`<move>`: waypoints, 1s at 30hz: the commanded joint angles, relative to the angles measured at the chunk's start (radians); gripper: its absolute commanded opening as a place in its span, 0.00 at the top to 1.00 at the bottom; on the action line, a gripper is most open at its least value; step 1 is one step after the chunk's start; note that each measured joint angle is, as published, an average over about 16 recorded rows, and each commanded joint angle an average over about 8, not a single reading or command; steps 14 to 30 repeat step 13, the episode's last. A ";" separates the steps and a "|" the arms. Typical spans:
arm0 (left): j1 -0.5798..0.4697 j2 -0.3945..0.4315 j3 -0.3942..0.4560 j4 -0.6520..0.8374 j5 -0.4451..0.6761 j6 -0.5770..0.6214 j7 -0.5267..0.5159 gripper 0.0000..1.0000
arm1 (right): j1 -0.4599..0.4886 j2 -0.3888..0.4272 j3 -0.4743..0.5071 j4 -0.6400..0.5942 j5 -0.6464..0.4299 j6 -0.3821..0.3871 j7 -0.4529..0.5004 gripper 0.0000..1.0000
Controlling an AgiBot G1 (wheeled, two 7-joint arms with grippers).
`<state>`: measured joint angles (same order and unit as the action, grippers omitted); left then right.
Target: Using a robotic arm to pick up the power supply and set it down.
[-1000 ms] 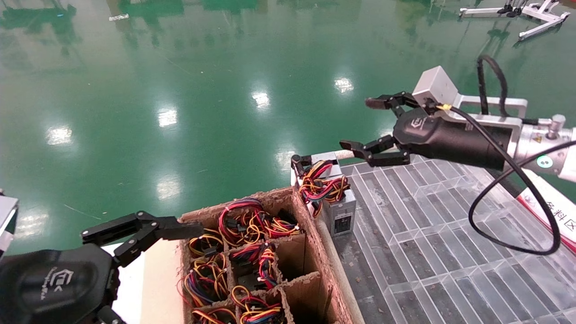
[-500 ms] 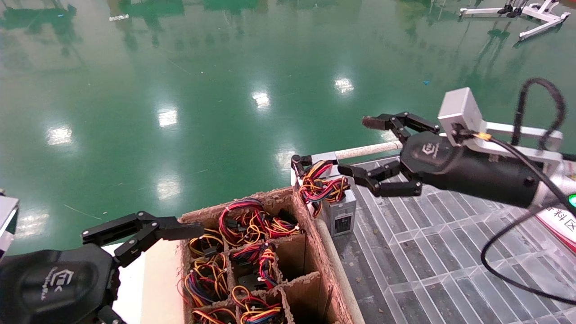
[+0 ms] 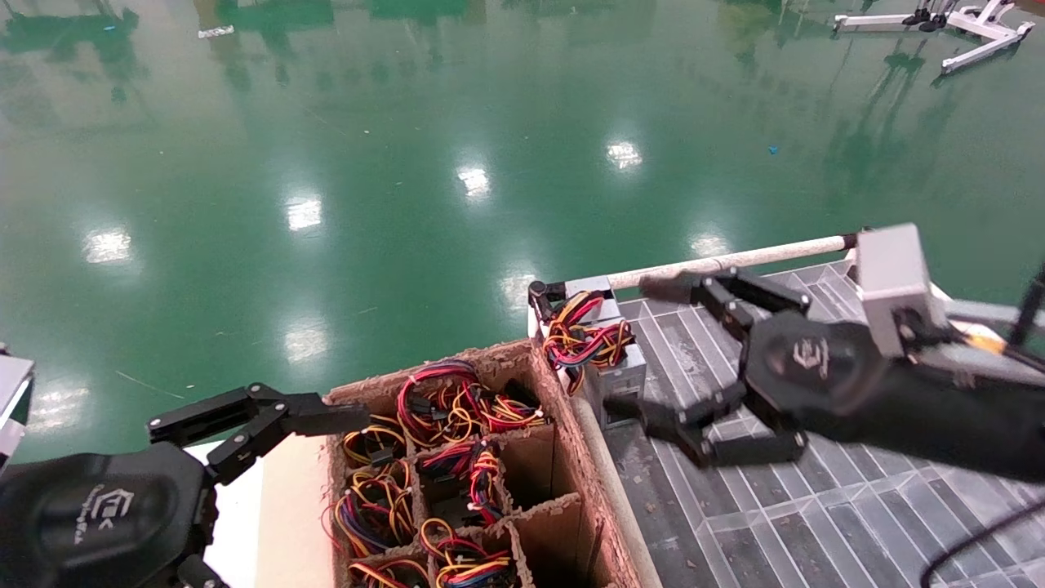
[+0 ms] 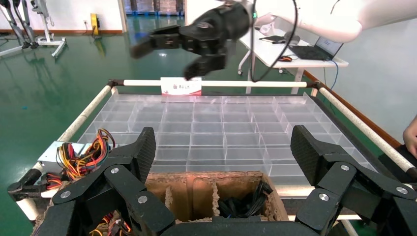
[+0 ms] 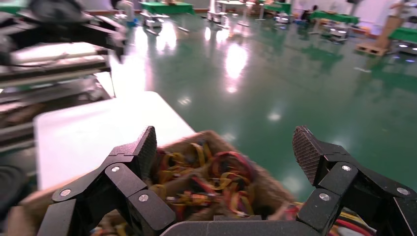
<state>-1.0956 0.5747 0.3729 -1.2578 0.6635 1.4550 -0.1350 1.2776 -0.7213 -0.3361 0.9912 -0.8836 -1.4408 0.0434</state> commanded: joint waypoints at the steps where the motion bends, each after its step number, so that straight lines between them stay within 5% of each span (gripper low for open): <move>1: 0.000 0.000 0.000 0.000 0.000 0.000 0.000 0.00 | -0.029 0.016 0.008 0.042 0.022 -0.008 0.021 0.00; 13: 0.000 0.000 0.000 0.000 0.000 0.000 0.000 0.00 | -0.180 0.097 0.050 0.259 0.135 -0.049 0.128 0.00; 30: 0.000 0.000 0.000 0.000 0.000 0.000 0.000 0.00 | -0.180 0.097 0.050 0.259 0.135 -0.049 0.128 0.00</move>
